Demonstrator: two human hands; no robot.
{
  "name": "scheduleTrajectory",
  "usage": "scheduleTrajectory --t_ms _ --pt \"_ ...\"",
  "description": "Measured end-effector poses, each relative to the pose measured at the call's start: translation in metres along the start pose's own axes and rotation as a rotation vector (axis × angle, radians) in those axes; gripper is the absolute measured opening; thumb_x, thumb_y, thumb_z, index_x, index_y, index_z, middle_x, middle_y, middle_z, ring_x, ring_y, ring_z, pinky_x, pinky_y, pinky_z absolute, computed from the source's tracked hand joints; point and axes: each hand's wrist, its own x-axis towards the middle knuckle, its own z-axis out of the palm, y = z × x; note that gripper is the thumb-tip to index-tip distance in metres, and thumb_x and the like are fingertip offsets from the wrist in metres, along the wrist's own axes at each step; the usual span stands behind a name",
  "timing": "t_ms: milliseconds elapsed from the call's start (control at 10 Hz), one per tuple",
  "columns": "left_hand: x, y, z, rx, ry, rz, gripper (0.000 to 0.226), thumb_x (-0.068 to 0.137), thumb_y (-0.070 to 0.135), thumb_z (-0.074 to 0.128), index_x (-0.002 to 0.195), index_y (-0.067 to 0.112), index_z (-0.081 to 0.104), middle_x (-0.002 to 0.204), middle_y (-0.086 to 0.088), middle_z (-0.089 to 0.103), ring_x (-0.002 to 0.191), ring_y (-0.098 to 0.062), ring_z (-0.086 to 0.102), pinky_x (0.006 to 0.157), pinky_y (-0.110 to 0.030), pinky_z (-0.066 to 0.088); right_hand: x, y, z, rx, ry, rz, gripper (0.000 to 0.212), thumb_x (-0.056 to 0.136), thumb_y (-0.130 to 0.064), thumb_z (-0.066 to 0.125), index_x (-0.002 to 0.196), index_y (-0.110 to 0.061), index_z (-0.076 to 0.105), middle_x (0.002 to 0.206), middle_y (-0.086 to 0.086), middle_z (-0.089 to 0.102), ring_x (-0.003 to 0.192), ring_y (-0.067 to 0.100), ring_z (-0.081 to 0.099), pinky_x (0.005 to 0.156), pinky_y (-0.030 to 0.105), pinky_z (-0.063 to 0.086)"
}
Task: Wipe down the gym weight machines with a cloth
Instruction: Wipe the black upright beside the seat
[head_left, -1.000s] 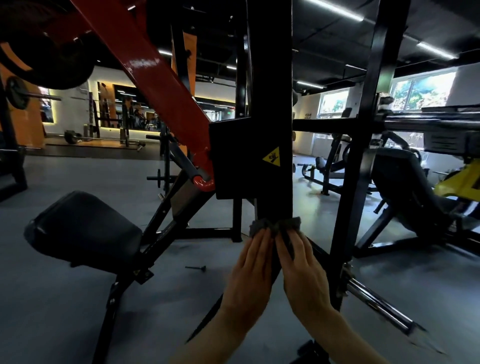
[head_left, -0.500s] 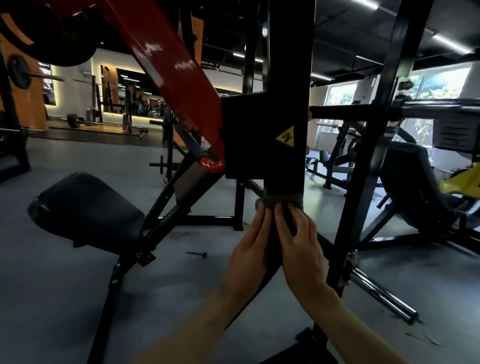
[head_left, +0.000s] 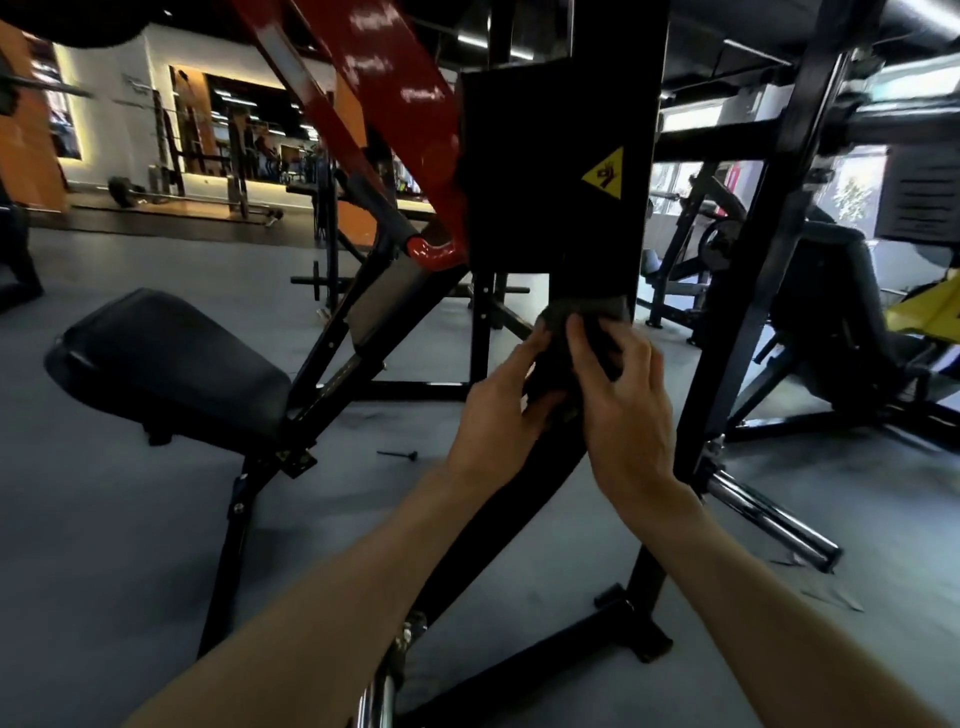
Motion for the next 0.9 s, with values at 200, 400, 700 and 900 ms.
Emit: scheduleTrajectory --t_ms 200,400,700,900 --pt "-0.066 -0.063 0.0 0.234 -0.087 -0.028 0.048 0.093 0.023 0.072 0.138 0.019 0.056 0.118 -0.002 0.074 0.103 -0.018 0.07 0.082 -0.012 0.047 -0.108 -0.023 0.031 0.019 -0.124 0.115 0.053 0.104 -0.02 0.056 0.131 -0.062 0.037 0.137 -0.015 0.039 0.127 0.018 0.046 0.1 0.045 0.05" --pt "-0.067 -0.06 -0.012 0.302 -0.21 -0.044 0.052 0.096 0.022 0.067 0.144 0.021 0.046 0.122 -0.006 0.072 0.109 -0.025 0.068 0.085 -0.017 0.048 -0.109 -0.028 0.037 -0.02 -0.189 0.118 0.076 0.085 0.005 0.074 0.153 -0.008 0.041 0.133 0.023 0.045 0.115 0.039 0.049 0.068 0.048 0.061" --pt "-0.042 -0.065 -0.013 0.241 -0.258 -0.064 0.054 0.083 0.033 0.083 0.123 0.015 0.051 0.113 -0.004 0.073 0.104 -0.023 0.071 0.086 -0.042 0.058 -0.083 -0.022 0.026 0.051 -0.193 0.236 0.041 0.099 -0.02 0.057 0.14 -0.029 0.055 0.143 0.005 0.043 0.128 0.015 0.036 0.093 0.029 0.042" --pt "-0.113 -0.121 -0.037 0.351 -0.356 -0.218 0.047 0.088 0.025 0.078 0.127 0.018 0.052 0.113 -0.003 0.071 0.102 -0.021 0.069 0.078 -0.023 0.049 -0.161 -0.082 0.068 0.048 -0.377 0.303 0.034 0.099 -0.031 0.055 0.128 -0.014 0.058 0.135 0.008 0.044 0.118 0.022 0.042 0.087 0.037 0.05"
